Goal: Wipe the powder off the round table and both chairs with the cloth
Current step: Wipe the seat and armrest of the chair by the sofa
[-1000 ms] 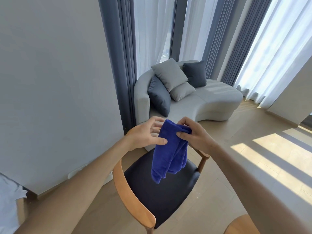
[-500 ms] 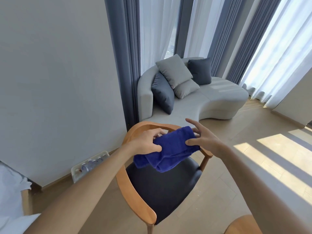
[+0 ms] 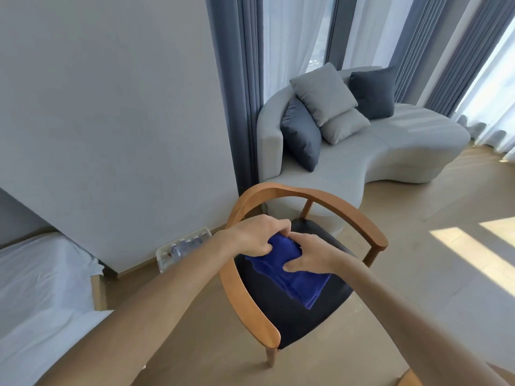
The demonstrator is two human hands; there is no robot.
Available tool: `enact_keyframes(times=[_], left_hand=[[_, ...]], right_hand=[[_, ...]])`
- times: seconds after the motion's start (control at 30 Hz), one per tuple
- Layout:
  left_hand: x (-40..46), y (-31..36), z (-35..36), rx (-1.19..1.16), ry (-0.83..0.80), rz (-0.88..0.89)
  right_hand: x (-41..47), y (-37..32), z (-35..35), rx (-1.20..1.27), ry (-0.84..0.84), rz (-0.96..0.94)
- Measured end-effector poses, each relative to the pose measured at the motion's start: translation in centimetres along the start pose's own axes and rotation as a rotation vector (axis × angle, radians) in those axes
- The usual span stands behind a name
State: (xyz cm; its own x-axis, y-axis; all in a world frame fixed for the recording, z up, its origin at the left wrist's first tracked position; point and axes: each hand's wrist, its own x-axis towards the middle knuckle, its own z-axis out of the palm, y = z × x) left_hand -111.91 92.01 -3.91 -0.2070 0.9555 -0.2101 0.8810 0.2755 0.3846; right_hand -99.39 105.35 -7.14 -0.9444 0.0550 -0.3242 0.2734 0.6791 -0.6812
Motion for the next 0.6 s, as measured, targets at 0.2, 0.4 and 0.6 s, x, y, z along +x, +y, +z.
enact_keyframes(times=[0.2,0.4,0.6], left_hand=[[0.6,-4.2,3.5,0.139,0.082,0.046],[2.8,-10.3,6.6,0.12,0.003,0.144],[4.1,-16.6,8.9,0.019,-0.085,0.37]], right_hand=[[3.4,0.9,5.7,0.123,0.095,0.126],[7.4,1.5,10.1,0.275,0.274,0.328],[11.3,-1.0,14.9,0.427,0.453,0.62]])
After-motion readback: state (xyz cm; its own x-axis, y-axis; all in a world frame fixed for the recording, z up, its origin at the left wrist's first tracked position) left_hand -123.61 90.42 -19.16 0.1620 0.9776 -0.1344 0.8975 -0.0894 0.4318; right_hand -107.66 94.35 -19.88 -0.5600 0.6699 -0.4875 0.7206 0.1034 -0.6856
